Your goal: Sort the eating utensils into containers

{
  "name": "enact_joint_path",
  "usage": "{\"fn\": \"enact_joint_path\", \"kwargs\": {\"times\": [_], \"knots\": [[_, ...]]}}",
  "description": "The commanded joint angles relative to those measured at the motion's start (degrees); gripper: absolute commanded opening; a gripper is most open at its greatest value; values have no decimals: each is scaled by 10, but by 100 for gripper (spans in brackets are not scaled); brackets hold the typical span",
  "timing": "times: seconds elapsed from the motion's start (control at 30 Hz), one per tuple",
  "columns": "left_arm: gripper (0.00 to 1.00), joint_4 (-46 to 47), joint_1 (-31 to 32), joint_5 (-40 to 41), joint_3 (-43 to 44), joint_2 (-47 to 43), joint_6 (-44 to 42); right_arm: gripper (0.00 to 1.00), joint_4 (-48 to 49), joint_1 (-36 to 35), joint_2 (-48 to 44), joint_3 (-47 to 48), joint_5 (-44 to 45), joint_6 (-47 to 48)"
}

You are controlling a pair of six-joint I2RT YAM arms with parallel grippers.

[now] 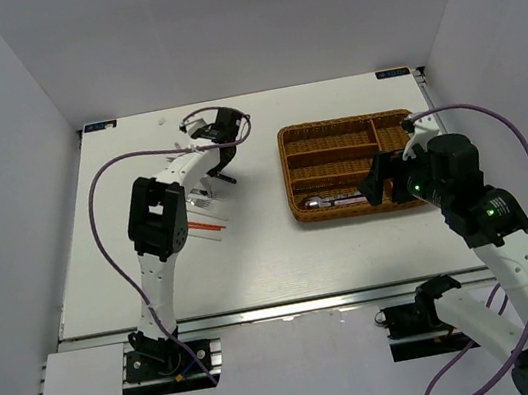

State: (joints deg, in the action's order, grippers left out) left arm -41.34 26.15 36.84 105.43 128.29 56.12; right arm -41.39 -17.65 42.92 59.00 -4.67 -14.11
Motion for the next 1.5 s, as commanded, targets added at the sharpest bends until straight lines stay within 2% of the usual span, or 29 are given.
{"fn": "enact_joint_path", "kwargs": {"times": [0.0,0.23,0.27,0.33,0.37,0.5,0.57,0.67,0.7,0.77,0.8,0.83,0.87,0.9,0.97,1.0,1.07,1.1,1.17,1.2,1.23,1.33,1.37,1.47], "knots": [[51,-18,-14,-10,0,6,59,89,25,-2,-8,-8,-3,5],[51,4,-15,-23,-34,28,79,89,28,-1,-5,-6,-5,7],[43,11,-15,-30,-32,37,75,89,27,-2,-5,-6,-5,7],[33,8,-16,-41,-28,48,71,89,28,-2,-6,-6,-7,7],[21,7,-17,-45,-25,52,72,89,28,-2,-5,-5,-6,7],[6,20,-17,-70,-29,52,69,89,28,-1,-3,-2,-5,9],[0,30,-17,-77,-33,35,64,89,29,-1,-2,-2,-5,9],[0,61,-17,-89,-38,-9,43,89,29,-2,-2,-3,-3,9],[0,102,-14,-96,-45,-28,28,89,30,-1,-3,-3,-3,9],[0,154,-1,-112,-83,-92,-22,89,31,-2,-5,-3,1,10],[0,233,7,-121,-103,-117,-50,89,31,-2,-5,-3,4,10],[0,285,20,-138,-128,-142,-136,89,31,-2,-4,-2,9,10],[0,325,50,-145,-164,-185,-172,89,31,-2,-4,0,11,11],[0,393,67,-149,-179,-201,-268,89,31,-2,-5,0,11,11],[0,430,112,-180,-190,-218,-366,89,29,-2,-6,4,13,10],[0,442,121,-220,-189,-219,-477,89,28,-2,-6,5,12,10],[0,431,138,-304,-183,-211,-574,89,27,-2,-11,6,10,8],[0,397,139,-350,-170,-197,-669,89,25,-2,-13,8,7,7],[0,360,141,-424,-150,-176,-746,89,23,-2,-15,9,5,7],[0,308,143,-468,-133,-163,-783,89,22,-2,-17,9,4,7],[0,278,145,-483,-86,-131,-842,89,21,-2,-20,9,4,7],[0,175,159,-507,-9,-62,-922,89,19,-2,-23,9,7,7],[0,164,172,-505,19,-52,-941,89,18,-1,-23,9,8,8],[0,172,195,-474,19,-28,-989,89,9,-2,-22,15,13,13]]}}
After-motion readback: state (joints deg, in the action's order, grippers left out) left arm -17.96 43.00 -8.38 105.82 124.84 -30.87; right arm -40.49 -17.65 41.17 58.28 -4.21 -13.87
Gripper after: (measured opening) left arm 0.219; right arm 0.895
